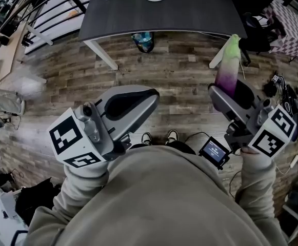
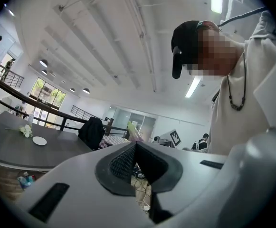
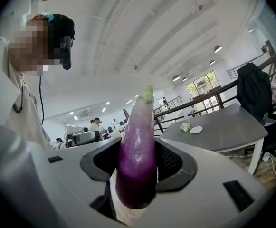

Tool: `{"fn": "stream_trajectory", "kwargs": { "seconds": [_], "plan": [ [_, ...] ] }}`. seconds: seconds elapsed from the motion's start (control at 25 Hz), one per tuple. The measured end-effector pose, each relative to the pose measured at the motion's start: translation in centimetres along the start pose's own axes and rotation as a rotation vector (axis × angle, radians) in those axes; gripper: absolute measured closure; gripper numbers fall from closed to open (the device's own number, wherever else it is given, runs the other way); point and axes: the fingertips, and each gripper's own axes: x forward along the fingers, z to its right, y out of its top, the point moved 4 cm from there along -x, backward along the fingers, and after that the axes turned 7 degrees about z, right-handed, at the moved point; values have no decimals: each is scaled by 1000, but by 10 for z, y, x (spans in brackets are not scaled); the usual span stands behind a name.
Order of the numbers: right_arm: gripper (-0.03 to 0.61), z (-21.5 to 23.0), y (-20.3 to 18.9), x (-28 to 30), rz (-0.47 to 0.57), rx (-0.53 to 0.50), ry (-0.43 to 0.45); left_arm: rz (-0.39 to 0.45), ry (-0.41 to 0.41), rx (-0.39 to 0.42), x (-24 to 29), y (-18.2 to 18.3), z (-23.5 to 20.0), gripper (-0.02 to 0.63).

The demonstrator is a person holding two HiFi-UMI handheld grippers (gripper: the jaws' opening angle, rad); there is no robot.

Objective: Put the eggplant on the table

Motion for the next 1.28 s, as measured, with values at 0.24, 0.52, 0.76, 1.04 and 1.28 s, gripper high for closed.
{"fn": "stream_trajectory", "kwargs": {
  "seconds": [0.24, 0.52, 0.76, 1.04, 1.28],
  "plan": [
    [356, 15, 9, -14, 38, 14, 18, -44, 8, -4, 17, -6, 12, 609],
    [356, 33, 13, -34, 53, 6, 12, -48, 16, 8, 35, -11, 15, 609],
    [356, 43, 16, -51, 92, 14, -31, -78, -10, 18, 45, -13, 12, 609],
    [356, 54, 22, -66, 134, -4, -106, -59, -92, 31, 74, -7, -2, 609],
    [356, 66, 37, -79, 176, -21, -193, -42, -181, 28, 107, 1, -19, 609]
  ]
}}
